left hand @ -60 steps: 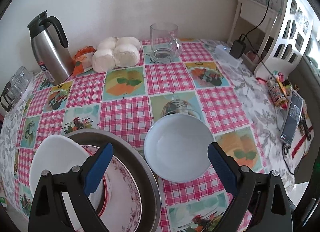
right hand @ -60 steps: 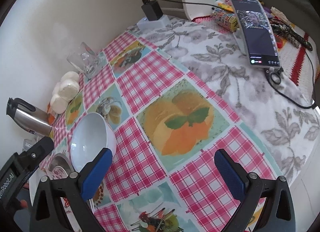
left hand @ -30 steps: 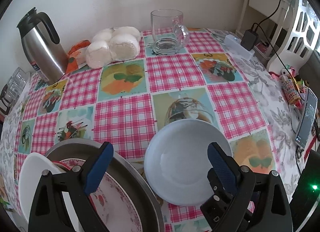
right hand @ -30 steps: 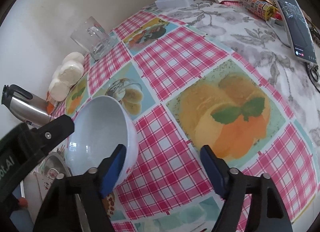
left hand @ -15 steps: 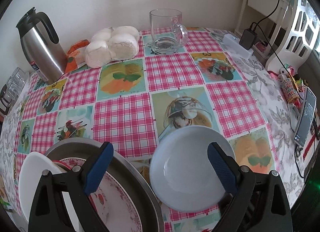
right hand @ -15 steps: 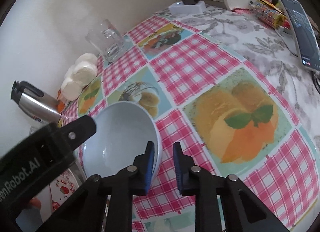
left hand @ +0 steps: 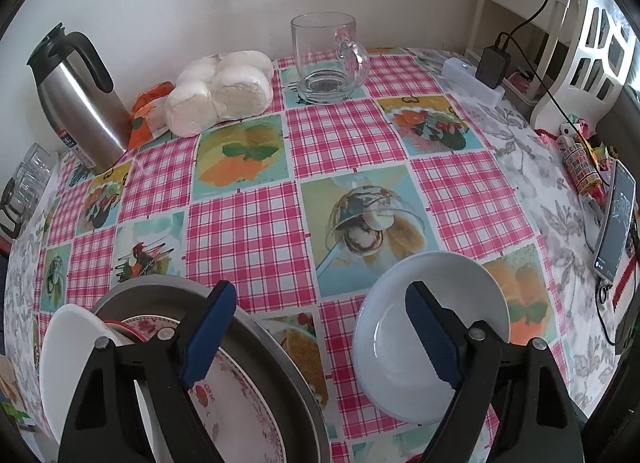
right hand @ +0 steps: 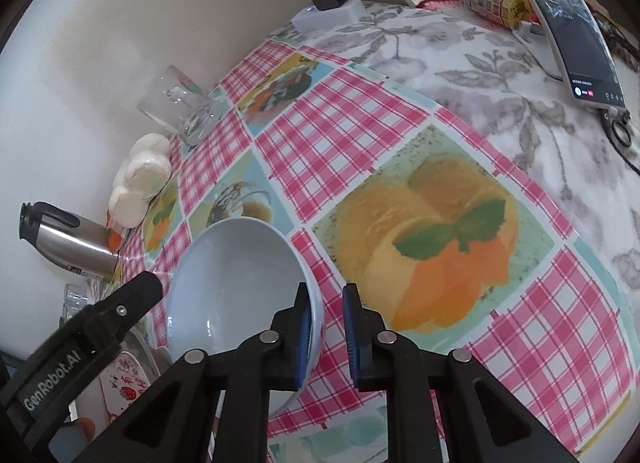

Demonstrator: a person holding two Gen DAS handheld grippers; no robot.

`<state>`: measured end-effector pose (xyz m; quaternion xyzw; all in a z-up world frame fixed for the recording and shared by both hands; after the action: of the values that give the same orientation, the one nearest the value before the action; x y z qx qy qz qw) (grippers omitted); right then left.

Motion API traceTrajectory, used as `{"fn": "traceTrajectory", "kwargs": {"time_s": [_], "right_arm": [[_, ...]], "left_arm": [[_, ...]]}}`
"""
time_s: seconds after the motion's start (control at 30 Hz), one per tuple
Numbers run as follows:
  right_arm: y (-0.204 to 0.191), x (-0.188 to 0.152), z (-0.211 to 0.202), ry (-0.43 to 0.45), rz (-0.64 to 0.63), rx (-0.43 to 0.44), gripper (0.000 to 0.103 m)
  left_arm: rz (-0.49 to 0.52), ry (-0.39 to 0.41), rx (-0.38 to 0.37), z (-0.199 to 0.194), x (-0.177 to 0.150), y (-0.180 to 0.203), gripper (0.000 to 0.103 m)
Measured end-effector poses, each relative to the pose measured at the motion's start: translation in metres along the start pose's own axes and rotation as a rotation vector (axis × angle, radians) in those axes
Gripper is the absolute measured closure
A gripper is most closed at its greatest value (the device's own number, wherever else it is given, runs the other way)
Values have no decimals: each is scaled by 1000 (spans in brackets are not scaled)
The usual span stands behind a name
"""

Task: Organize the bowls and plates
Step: 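Lift the pale blue bowl with both grippers and carry it over the stack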

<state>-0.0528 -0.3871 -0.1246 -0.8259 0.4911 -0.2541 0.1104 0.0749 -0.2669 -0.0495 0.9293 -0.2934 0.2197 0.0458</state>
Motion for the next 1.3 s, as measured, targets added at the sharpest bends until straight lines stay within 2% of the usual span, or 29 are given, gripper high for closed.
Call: {"fn": "traceTrajectory", "kwargs": {"time_s": [0.13, 0.3, 0.4, 0.43, 0.53, 0.77, 1.0, 1.07, 1.3], "right_arm": [[0, -1, 2, -5, -2, -4, 87], [1, -1, 3, -9, -2, -9, 87], [0, -1, 4, -13, -3, -9, 87], [0, -1, 5, -14, -3, -10, 87], [0, -1, 6, -18, -4, -8, 86], [-1, -3, 8, -26, -7, 2, 86], [-3, -5, 10, -31, -8, 17, 86], [-4, -5, 11, -32, -9, 22, 85], [-4, -7, 14, -44, -3, 42, 81]], "left_arm": [[4, 5, 11, -3, 1, -1, 24], [32, 34, 32, -14, 4, 4, 25], [43, 43, -3, -17, 5, 10, 25], [44, 37, -11, -15, 4, 11, 27], [45, 4, -15, -5, 0, 15, 44], [11, -68, -72, 22, -12, 20, 65], [-9, -115, -93, 39, -24, 22, 69], [-7, -122, -95, 42, -25, 23, 74], [-13, -132, -128, 45, -27, 26, 80]]}}
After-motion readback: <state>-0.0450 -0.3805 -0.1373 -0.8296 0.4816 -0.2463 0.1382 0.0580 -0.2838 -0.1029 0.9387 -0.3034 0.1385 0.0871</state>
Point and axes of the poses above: each gripper's, at about its wrist camera, not at the fingertips, and z roughly the way its jaws point, y to its right, x to its top, the point moved 6 cm from there along z, roughly the way its jaws point
